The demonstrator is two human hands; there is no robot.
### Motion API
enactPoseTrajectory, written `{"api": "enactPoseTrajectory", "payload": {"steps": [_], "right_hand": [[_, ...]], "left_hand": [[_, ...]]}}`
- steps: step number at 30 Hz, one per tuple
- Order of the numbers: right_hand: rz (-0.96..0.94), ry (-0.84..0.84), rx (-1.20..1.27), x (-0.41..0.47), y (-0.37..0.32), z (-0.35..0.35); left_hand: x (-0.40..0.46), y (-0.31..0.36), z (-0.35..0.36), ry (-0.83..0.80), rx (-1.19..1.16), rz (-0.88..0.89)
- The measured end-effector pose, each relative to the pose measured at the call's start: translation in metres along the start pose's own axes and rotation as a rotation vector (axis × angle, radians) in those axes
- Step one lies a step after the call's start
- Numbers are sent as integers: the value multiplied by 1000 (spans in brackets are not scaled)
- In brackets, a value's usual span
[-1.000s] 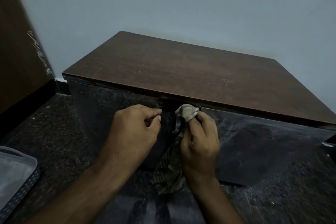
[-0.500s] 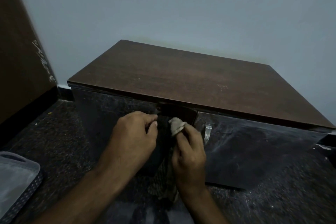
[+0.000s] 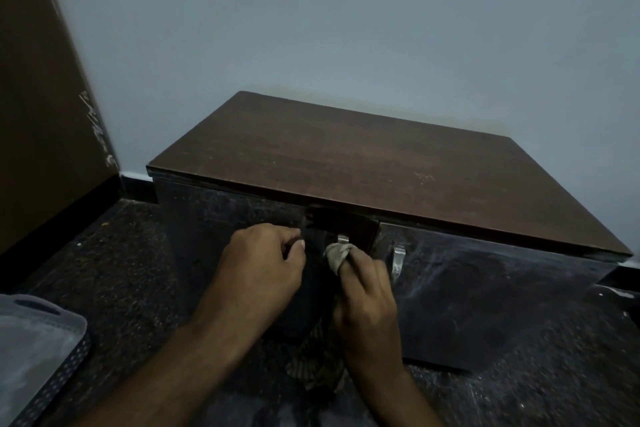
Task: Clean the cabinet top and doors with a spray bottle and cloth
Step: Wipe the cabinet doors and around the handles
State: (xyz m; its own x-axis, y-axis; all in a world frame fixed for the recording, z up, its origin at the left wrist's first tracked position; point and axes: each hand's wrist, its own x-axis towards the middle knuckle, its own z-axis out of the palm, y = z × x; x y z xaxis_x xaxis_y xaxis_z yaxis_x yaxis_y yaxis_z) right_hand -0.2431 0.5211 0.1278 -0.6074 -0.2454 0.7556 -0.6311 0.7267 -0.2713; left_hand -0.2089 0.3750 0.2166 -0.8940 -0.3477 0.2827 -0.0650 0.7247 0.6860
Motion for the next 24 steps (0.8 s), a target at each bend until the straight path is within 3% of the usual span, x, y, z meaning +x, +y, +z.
{"api": "enactPoseTrajectory", "payload": {"steps": [4, 13, 19, 24], "right_hand": [[-34, 47, -31, 33, -6, 5], [-486, -148, -360, 27, 1, 13], [-410, 96, -262, 50, -9, 16], [-523, -96, -329, 8, 13, 28]], "left_hand": [[0, 4, -6, 66, 9, -18], [4, -13, -10, -64, 69, -92], [7, -10, -9, -57, 61, -96], [5, -13, -13, -43, 53, -126]]}}
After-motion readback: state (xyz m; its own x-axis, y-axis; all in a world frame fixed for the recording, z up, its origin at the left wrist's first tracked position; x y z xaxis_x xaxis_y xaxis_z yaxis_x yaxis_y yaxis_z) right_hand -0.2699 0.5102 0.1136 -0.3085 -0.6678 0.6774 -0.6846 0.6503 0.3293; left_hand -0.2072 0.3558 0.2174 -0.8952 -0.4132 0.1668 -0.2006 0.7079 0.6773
